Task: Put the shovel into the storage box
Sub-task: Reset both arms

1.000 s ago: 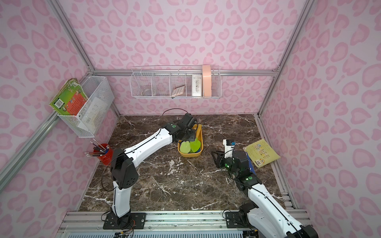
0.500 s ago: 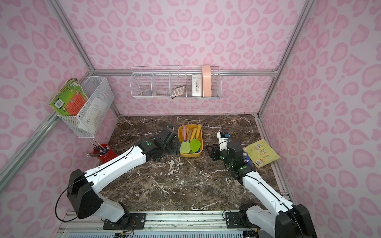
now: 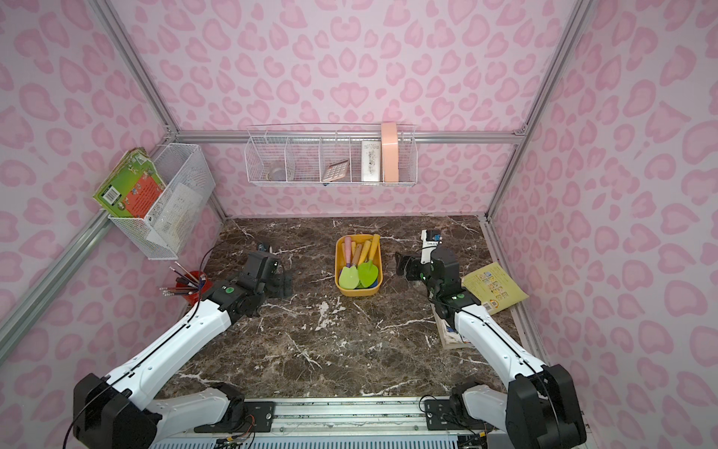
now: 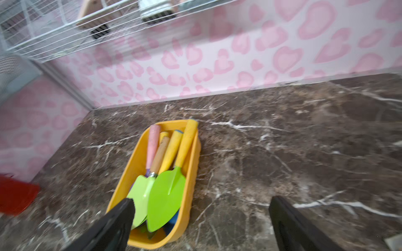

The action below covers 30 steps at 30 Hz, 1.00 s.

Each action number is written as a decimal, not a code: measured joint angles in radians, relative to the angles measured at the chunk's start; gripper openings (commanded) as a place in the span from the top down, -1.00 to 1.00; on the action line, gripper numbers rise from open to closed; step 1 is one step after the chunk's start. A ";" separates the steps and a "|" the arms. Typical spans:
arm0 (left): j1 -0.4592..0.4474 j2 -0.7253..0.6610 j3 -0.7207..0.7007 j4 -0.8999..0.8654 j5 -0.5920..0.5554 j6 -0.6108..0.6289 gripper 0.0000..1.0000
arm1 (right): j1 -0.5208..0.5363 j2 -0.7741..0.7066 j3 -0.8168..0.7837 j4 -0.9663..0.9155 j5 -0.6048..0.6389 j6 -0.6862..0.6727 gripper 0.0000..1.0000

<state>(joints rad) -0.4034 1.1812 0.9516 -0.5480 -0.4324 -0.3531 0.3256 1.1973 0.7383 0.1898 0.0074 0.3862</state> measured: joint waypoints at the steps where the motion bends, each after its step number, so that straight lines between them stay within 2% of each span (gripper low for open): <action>1: 0.031 -0.009 -0.022 0.019 -0.003 0.021 -0.96 | -0.006 0.000 -0.011 0.012 0.055 -0.012 -0.98; 4: 0.112 -0.022 -0.091 0.101 -0.022 0.072 -0.96 | -0.021 -0.018 -0.116 0.119 0.229 -0.064 -0.98; 10: 0.282 0.044 -0.214 0.314 -0.027 0.121 -0.96 | -0.123 -0.013 -0.336 0.386 0.434 -0.160 -0.98; 16: 0.300 0.119 -0.320 0.595 -0.027 0.184 -0.95 | -0.175 0.063 -0.458 0.618 0.536 -0.266 -0.98; 23: 0.301 0.180 -0.438 0.911 -0.019 0.254 -0.91 | -0.195 0.197 -0.565 0.908 0.538 -0.318 -0.99; 30: 0.300 0.267 -0.541 1.175 0.029 0.303 -0.85 | -0.215 0.380 -0.668 1.281 0.418 -0.364 -0.99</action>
<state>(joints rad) -0.1036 1.4487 0.4107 0.6273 -0.4034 -0.0505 0.1104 1.5776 0.0708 1.4704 0.4259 0.0219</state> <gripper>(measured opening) 0.934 0.995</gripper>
